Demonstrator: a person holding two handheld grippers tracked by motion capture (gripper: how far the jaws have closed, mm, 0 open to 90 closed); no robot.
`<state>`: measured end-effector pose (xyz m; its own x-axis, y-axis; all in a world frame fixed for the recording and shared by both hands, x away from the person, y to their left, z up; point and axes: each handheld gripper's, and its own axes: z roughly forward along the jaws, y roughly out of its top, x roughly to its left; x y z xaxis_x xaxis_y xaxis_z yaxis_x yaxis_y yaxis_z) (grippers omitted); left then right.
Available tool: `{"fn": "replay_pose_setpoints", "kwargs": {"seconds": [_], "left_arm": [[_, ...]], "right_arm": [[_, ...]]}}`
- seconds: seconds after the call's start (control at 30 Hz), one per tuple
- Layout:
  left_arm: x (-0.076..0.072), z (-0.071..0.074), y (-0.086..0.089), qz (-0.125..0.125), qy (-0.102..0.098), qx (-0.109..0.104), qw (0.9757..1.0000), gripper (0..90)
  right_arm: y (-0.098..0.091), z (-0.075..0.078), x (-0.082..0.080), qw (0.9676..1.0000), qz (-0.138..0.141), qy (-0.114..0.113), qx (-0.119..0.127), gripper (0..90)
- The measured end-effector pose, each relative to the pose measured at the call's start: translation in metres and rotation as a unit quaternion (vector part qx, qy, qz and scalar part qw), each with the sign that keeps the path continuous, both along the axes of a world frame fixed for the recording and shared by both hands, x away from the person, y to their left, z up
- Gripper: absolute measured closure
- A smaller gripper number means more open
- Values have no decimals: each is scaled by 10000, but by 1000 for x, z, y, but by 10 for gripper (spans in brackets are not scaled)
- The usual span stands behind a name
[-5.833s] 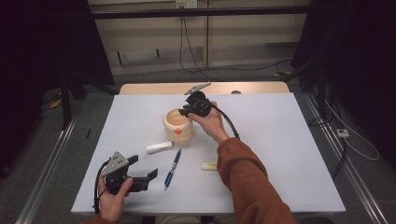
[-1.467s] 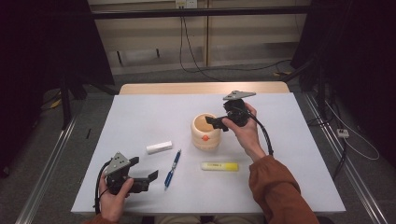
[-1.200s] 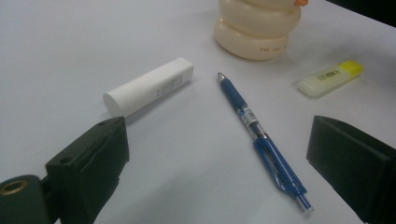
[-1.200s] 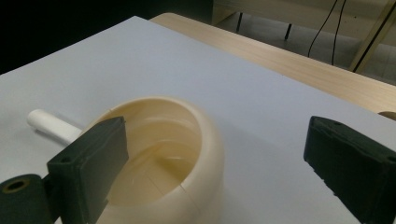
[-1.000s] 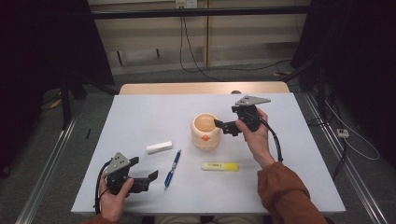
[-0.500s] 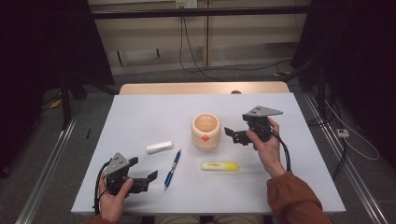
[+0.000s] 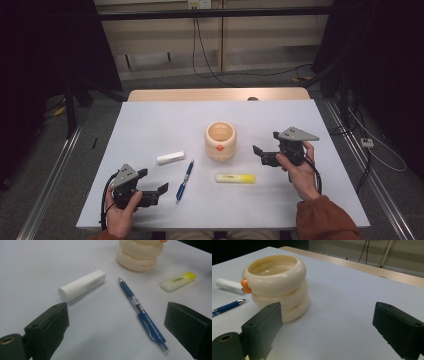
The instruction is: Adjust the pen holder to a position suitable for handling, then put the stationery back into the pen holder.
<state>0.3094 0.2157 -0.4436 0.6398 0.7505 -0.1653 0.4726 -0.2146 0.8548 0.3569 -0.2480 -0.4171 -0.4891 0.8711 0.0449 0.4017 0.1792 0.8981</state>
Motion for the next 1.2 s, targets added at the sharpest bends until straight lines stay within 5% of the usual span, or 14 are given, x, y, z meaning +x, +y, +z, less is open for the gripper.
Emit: {"fn": "replay_pose_setpoints", "kwargs": {"seconds": [0.77,0.97,1.2], "left_arm": [[-1,4,2,23,-63,-11,10000,56],[0,6,2,46,-117,-56,9999,56],[5,8,3,-61,-295,142,9994,55]], "right_arm": [[-41,-20,-45,9988,-486,42,39,85],[-42,-23,-52,9991,-413,99,34,84],[-43,-21,-61,9993,-372,82,44,81]]}}
